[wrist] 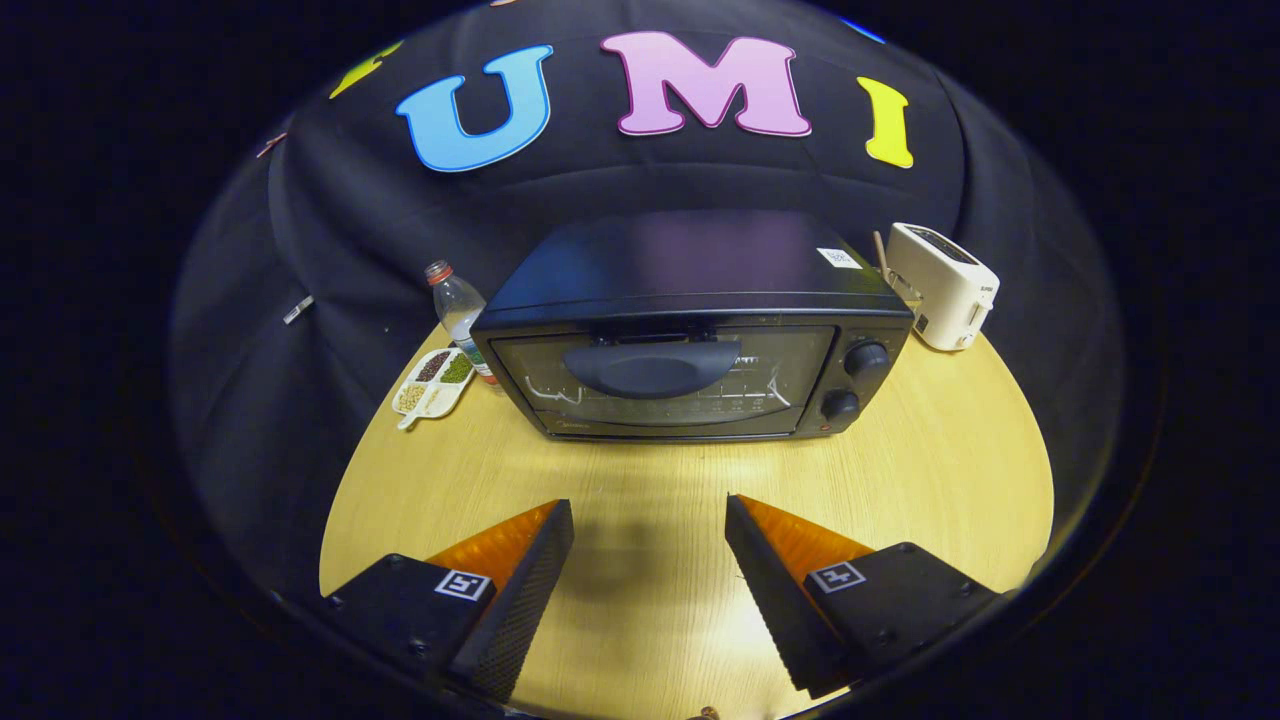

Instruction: Open the toaster oven, put the food inside, and close the toaster oven door.

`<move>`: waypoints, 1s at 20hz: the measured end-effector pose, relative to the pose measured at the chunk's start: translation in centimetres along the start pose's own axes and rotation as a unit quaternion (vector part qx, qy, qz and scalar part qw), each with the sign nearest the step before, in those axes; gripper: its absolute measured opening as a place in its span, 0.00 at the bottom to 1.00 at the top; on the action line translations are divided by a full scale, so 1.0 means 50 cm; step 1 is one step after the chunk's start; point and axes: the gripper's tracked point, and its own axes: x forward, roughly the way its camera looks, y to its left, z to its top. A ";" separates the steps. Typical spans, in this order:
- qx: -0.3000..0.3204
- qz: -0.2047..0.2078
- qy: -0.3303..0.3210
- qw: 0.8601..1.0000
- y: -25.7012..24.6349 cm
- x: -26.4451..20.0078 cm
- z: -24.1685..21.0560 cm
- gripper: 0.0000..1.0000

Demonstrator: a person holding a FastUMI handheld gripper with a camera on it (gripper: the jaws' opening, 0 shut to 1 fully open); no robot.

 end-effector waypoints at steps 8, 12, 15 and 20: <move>-0.004 0.008 -0.003 1.000 -0.027 0.003 -0.014 0.99; -0.018 0.026 -0.031 0.999 -0.027 -0.009 0.003 1.00; 0.002 0.052 -0.105 0.993 -0.034 -0.089 0.077 0.99; 0.014 0.050 -0.273 0.961 -0.107 -0.339 0.251 0.99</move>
